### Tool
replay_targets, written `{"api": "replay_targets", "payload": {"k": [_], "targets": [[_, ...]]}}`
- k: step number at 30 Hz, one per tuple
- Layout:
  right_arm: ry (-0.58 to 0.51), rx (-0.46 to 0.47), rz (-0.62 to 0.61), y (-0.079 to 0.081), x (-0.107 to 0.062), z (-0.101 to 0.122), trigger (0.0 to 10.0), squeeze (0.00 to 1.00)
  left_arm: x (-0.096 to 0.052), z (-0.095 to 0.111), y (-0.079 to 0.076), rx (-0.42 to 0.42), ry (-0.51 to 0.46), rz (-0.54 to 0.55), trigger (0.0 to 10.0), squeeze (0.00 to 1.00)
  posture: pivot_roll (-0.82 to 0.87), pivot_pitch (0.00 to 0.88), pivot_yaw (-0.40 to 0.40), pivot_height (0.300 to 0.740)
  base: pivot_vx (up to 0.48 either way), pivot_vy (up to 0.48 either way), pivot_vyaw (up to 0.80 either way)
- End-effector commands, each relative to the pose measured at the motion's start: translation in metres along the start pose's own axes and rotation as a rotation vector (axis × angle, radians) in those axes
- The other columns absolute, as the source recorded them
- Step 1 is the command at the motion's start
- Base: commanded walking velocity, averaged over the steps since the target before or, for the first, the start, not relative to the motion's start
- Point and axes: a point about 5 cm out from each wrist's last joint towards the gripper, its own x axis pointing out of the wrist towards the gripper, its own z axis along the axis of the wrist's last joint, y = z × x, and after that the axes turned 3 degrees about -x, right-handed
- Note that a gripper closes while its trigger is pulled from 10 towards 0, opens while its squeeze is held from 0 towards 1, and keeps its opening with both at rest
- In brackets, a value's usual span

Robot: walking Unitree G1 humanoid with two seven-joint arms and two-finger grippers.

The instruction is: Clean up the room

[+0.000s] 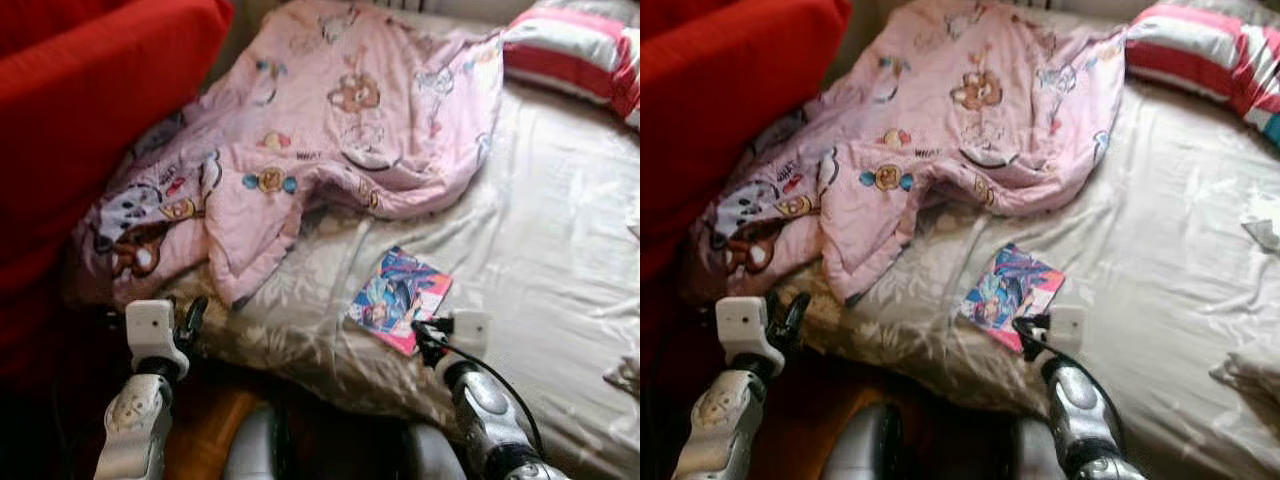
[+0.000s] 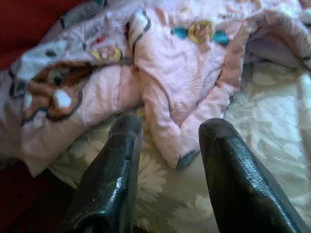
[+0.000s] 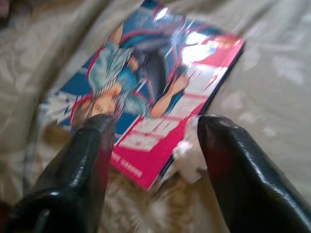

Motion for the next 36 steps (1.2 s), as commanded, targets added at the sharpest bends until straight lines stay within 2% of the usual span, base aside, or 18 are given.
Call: {"api": "replay_targets", "payload": {"k": [1,9,10,12,17,20,25,35,36], "targets": [[0.042,0.008,-0.002,0.002,0.001,-0.004,10.0,1.0,-0.002,0.001,-0.001,-0.006,0.014,0.005,10.0,0.0,0.12,0.29,0.033,0.626,0.0,0.0,0.0],[0.053,-0.044,-0.052,0.005,0.011,0.013,10.0,1.0,0.003,0.025,-0.002,-0.021,-0.021,0.005,10.0,0.0,0.16,0.332,0.04,0.626,0.0,0.0,0.0],[0.03,-0.034,-0.056,0.006,0.014,0.02,10.0,0.03,0.003,0.027,-0.001,-0.018,-0.019,0.007,10.0,0.0,0.16,0.34,0.041,0.626,0.0,0.0,0.0],[0.019,-0.033,-0.069,0.006,0.016,0.025,10.0,0.0,0.001,0.027,0.0,-0.012,-0.011,0.006,10.0,0.0,0.16,0.353,0.045,0.626,0.0,0.0,0.0],[0.027,-0.02,-0.114,-0.001,0.015,0.024,10.0,0.0,-0.006,0.024,0.001,-0.014,0.016,0.014,10.0,0.0,0.17,0.363,0.051,0.626,0.0,0.0,0.0],[0.045,-0.043,-0.129,-0.004,0.013,0.02,10.0,0.0,-0.011,0.021,0.001,-0.027,0.037,0.026,10.0,0.0,0.18,0.367,0.054,0.626,0.0,0.0,0.0],[0.082,0.005,-0.204,-0.016,0.009,0.013,10.0,0.0,-0.019,0.018,0.006,-0.021,0.065,0.039,10.0,0.0,0.18,0.373,0.062,0.626,0.0,0.0,0.0],[0.131,0.027,-0.206,-0.009,0.008,0.005,10.0,0.0,-0.02,0.022,0.005,-0.012,0.076,0.023,10.0,0.0,0.2,0.368,0.084,0.626,0.0,0.0,0.0],[0.132,0.028,-0.207,-0.009,0.008,0.005,0.0,0.0,-0.02,0.022,0.006,-0.011,0.076,0.022,10.0,0.0,0.2,0.367,0.086,0.626,0.0,0.0,0.0]]}}
